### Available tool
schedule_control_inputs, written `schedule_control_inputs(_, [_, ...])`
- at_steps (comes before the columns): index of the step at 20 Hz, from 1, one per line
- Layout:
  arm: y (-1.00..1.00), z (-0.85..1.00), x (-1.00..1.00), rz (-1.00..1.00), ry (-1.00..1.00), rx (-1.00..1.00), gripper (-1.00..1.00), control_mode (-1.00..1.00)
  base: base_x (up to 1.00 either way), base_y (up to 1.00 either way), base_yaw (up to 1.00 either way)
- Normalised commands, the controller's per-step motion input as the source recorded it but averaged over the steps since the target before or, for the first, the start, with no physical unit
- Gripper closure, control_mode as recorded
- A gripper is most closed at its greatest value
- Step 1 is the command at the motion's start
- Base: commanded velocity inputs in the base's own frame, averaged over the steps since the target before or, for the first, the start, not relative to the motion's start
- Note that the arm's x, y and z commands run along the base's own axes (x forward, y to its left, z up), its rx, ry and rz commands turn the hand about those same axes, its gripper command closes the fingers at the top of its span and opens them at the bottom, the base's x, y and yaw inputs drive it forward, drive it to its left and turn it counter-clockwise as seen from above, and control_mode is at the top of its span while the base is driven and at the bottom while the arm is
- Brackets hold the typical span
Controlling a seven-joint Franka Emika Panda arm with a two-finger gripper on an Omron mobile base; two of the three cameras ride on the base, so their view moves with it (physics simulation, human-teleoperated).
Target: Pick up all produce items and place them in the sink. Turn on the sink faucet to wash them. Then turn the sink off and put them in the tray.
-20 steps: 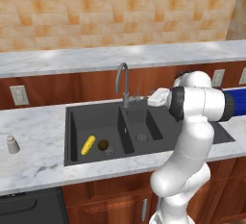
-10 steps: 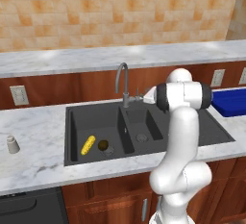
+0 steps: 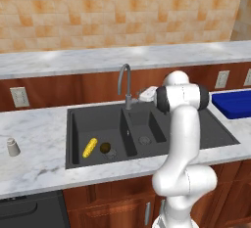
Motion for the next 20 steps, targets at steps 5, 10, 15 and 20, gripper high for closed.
schedule_control_inputs(5, [-0.08, -0.33, 0.51, -0.08, 0.00, 0.03, -1.00, -1.00, 0.00, 0.00, 0.00])
schedule_control_inputs(10, [-0.02, -0.35, 0.48, -0.06, 0.00, 0.01, -1.00, -1.00, 0.00, 0.00, 0.00])
schedule_control_inputs(15, [0.00, 0.00, 0.20, -0.09, 0.07, 0.05, 1.00, -1.00, 0.00, 0.00, 0.00])
schedule_control_inputs(20, [-0.11, 0.01, 0.05, -0.10, 0.24, 0.08, 1.00, -1.00, 0.00, 0.00, 0.00])
